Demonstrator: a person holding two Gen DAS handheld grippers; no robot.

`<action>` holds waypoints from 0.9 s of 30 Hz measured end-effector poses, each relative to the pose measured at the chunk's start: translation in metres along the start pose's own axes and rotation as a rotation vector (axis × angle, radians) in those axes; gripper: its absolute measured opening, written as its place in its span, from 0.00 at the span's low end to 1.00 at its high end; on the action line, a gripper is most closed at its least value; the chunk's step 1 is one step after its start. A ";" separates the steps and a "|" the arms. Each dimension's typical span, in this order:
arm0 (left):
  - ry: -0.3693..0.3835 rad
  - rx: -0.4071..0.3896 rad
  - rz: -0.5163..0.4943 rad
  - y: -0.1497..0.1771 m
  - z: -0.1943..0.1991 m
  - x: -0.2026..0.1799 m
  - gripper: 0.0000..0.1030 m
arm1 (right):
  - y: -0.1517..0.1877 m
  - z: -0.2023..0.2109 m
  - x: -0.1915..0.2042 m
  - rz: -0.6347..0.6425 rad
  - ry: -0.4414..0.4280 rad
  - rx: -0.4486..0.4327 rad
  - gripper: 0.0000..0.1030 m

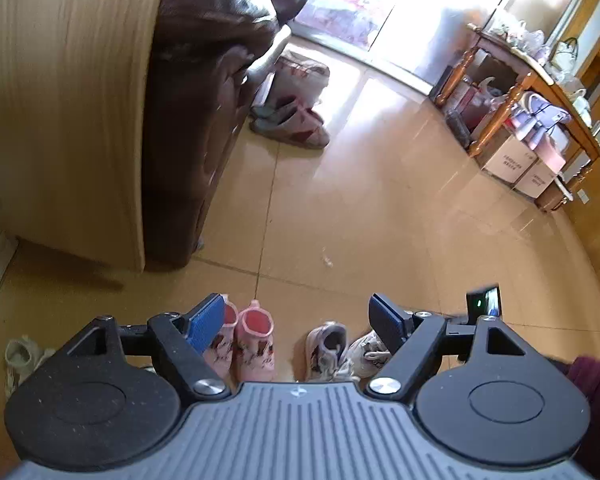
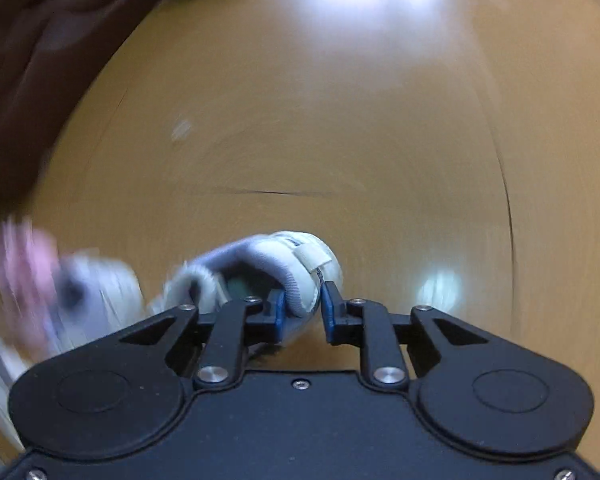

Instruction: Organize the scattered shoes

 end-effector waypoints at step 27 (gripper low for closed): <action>-0.331 0.159 0.055 0.055 -0.016 0.135 0.85 | -0.009 -0.016 0.063 0.182 -0.089 0.017 0.62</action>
Point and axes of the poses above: each gripper's, at about its wrist camera, not at the fingertips, and z roughly against the way its jaws point, x to its left, y to its underside, the point moved 1 cm from there along -z, roughly the way its jaws point, and after that the axes turned 5 degrees about -z, right-handed, at the moved point
